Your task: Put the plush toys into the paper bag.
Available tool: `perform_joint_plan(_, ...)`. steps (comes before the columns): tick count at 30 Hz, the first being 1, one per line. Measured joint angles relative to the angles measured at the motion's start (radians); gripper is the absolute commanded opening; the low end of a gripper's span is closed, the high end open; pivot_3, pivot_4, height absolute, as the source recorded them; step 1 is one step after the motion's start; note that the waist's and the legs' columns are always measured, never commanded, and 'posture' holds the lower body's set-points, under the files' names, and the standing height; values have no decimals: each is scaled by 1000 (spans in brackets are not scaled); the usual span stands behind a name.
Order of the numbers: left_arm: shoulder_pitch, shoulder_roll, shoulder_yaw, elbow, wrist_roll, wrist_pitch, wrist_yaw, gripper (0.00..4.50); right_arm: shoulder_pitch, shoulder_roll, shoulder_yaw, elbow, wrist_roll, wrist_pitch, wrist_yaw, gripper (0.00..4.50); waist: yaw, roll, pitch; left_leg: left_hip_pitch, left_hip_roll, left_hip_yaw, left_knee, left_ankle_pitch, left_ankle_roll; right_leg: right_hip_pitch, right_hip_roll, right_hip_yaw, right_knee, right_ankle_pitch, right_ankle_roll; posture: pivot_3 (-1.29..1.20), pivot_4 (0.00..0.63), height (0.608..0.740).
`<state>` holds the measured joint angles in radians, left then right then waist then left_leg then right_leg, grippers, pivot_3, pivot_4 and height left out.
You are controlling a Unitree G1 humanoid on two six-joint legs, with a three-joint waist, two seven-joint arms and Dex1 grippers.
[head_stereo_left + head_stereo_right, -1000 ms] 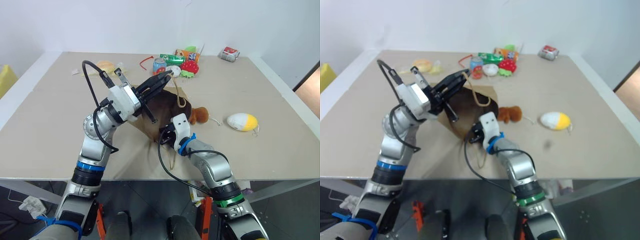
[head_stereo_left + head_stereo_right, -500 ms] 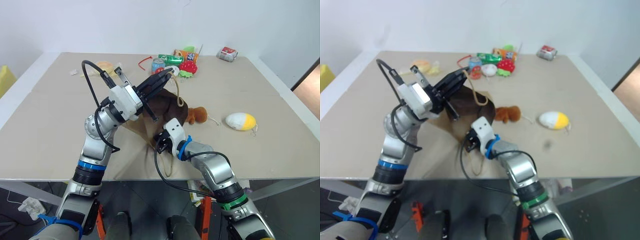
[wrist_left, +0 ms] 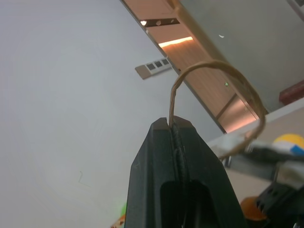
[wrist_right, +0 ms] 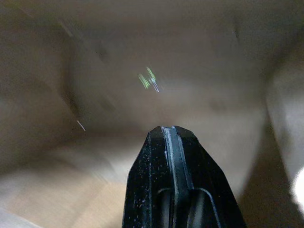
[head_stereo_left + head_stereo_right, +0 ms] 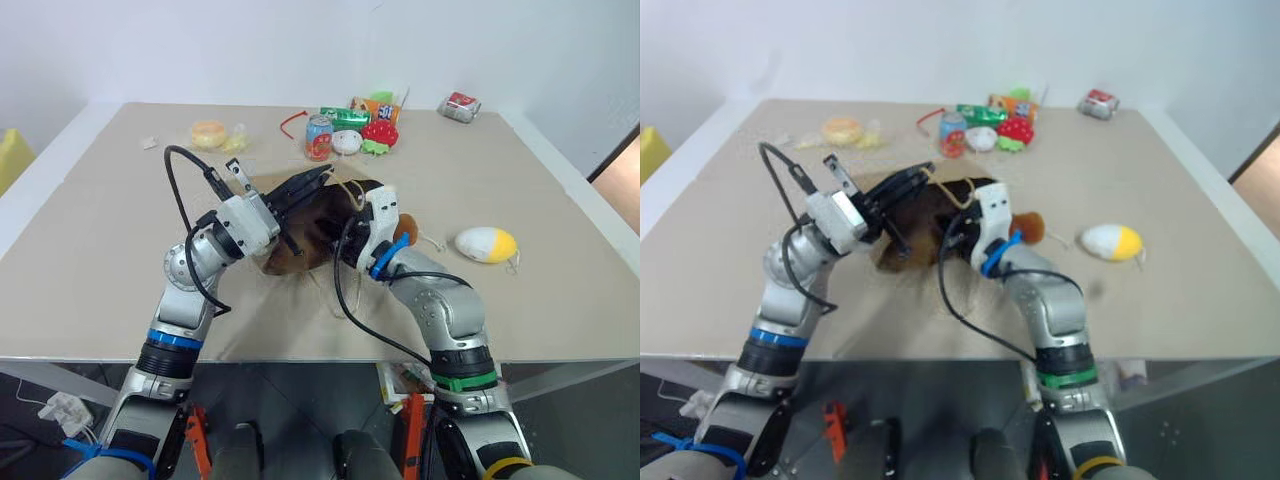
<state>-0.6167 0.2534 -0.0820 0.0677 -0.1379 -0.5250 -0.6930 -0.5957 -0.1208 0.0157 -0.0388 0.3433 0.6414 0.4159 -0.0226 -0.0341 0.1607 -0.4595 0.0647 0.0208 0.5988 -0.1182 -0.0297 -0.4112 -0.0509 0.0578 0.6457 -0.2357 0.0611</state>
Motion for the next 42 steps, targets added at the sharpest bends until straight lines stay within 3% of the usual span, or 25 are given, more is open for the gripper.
perform_joint_plan(12,19,14,-16,64,4,-63,-13,0,154,-180,-35,-318,224,148,197,28,2,0,0,-2,0,0,0,-1,-1,-2,0,0,0,-2,-1,0,150,740)
perform_joint_plan(15,26,11,-31,65,6,-67,-14,0,195,-235,-168,-393,367,181,228,28,5,0,0,-2,0,0,1,-1,-1,0,-1,0,0,-2,0,0,150,740)
perform_joint_plan(16,29,18,-31,69,7,-67,-14,0,207,-273,-271,-418,428,187,232,28,4,0,0,-1,0,0,1,-1,-1,0,-1,0,0,-2,0,0,150,740)
perform_joint_plan(23,29,13,-39,72,8,-68,-15,0,270,-310,-295,-439,447,199,224,28,2,1,1,0,0,0,1,-1,-1,0,-1,0,0,-2,-1,0,150,740)
perform_joint_plan(25,28,15,-41,74,9,-69,-15,0,341,-388,-294,-434,382,186,224,28,2,1,1,-1,0,0,1,-1,-1,0,-1,0,-1,-2,0,0,150,740)
perform_joint_plan(26,30,19,-45,74,9,-69,-17,0,346,-478,-313,-283,213,121,138,28,3,1,1,-1,-1,2,2,-1,-1,0,-3,0,-1,-2,0,0,150,740)
perform_joint_plan(28,31,19,-47,72,9,-69,-17,0,338,-495,-324,-218,160,94,94,650,3,1,1,-1,-1,3,2,-1,-1,0,-3,0,-1,-1,-1,0,150,740)
perform_joint_plan(29,38,22,-50,72,9,-67,-18,0,302,-520,-355,-102,92,36,30,1268,2,1,1,0,-1,2,2,-1,-1,-1,-2,1,-1,-1,0,0,150,740)
perform_joint_plan(30,38,22,-56,70,9,-66,-18,0,280,-534,-384,-54,69,10,7,1268,2,2,1,0,-1,2,2,-1,-1,-1,-2,1,-1,-1,0,0,150,740)
perform_joint_plan(31,39,23,-56,70,9,-66,-18,0,277,-539,-392,-49,63,4,1,1962,2,2,1,0,-1,2,2,-1,-1,0,-2,1,-1,-1,1,0,150,740)
perform_joint_plan(35,41,24,-57,65,9,-62,-13,0,272,-558,-388,-19,33,-38,-1,2816,2,2,1,0,-1,2,1,-1,-1,0,-2,2,-1,-2,2,0,150,740)
perform_joint_plan(36,47,25,-56,55,9,-57,-8,0,272,-578,-377,12,-3,-65,-1,3451,2,2,1,0,-1,3,1,-1,-1,0,-2,3,-1,-3,3,0,150,740)
perform_joint_plan(42,64,28,-57,46,8,-36,-1,0,241,-597,-331,97,-62,-102,-1,3451,1,2,1,0,-2,3,2,-1,-1,0,-2,4,-1,-2,3,0,150,740)
